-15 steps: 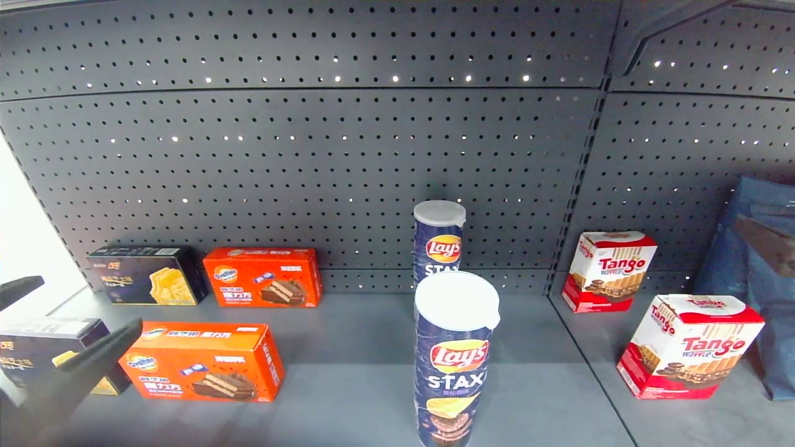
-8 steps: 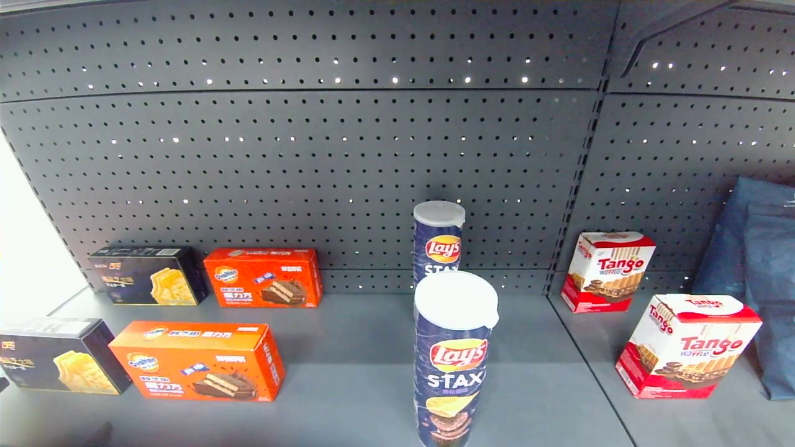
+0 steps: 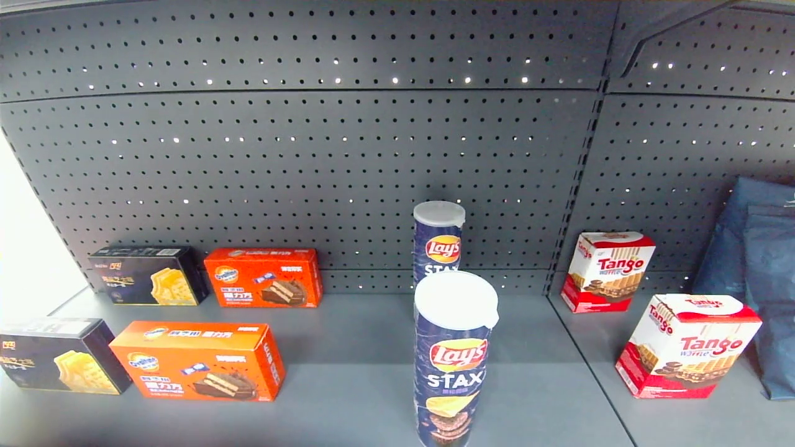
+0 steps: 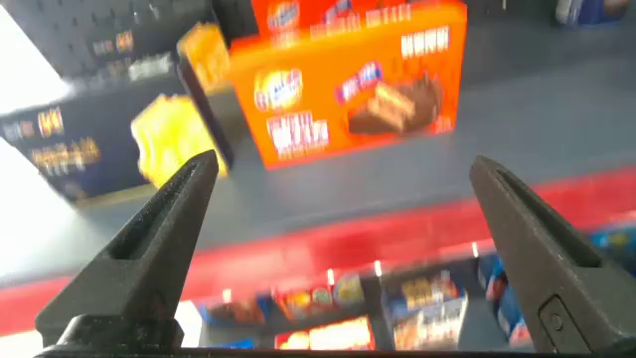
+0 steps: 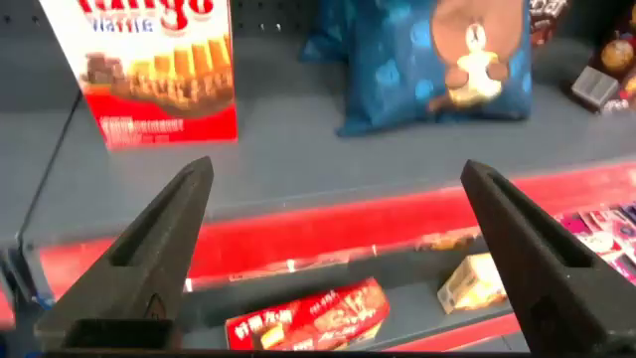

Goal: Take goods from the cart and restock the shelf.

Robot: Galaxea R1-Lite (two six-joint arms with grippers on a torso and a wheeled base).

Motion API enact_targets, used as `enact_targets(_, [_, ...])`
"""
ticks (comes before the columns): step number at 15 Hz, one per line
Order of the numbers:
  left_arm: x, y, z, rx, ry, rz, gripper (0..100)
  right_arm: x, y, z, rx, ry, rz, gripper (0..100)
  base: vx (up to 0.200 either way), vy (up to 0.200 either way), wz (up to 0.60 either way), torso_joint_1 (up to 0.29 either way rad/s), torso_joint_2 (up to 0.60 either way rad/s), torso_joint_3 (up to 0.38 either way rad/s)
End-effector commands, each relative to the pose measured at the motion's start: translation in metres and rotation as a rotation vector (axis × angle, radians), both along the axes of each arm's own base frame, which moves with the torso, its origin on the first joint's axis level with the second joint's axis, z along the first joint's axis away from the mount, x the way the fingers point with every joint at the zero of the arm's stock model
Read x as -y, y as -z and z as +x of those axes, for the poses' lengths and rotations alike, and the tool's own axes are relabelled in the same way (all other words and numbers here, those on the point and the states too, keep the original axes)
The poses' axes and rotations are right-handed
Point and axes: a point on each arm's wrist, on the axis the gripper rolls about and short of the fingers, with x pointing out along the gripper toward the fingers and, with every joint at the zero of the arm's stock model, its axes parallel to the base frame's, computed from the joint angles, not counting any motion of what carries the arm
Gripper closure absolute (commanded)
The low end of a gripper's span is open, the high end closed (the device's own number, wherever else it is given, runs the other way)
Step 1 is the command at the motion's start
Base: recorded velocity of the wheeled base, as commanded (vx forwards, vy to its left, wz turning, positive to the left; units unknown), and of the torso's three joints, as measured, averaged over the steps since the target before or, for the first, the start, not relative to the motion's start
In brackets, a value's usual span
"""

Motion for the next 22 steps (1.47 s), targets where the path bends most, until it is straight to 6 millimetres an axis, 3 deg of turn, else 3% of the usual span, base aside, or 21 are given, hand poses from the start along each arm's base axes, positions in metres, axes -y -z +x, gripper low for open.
enact_targets(1, [-0.002,0.004,-0.011,0.065,-0.005,-0.007,0,-0.002,0.002,-0.008,0.089,-0.153,0.003,0,0.000,0.000,0.00,0.000,0.00,0.000])
enact_targets(3, [-0.002,0.008,-0.010,0.051,-0.014,-0.002,0,-0.005,0.002,-0.007,0.090,-0.264,0.007,0,0.000,0.000,0.00,0.000,0.00,0.000])
enact_targets(7, [-0.001,0.023,-0.005,0.021,0.011,0.001,0,-0.004,0.010,-0.009,0.066,-0.168,0.101,0,0.000,0.000,0.00,0.000,0.00,0.000])
enact_targets(12, [0.003,0.029,-0.005,-0.008,0.289,-0.019,0,-0.003,0.009,-0.009,0.075,-0.163,0.089,0,0.000,0.000,0.00,0.000,0.00,0.000])
enact_targets(16, [-0.002,0.029,-0.004,-0.019,0.038,-0.143,0,-0.003,0.009,-0.009,0.076,-0.162,0.090,0,0.000,0.000,0.00,0.000,0.00,0.000])
enact_targets(22, [-0.002,0.029,-0.004,-0.022,0.052,-0.148,0,-0.003,0.009,-0.009,0.075,-0.161,0.092,0,0.000,0.000,0.00,0.000,0.00,0.000])
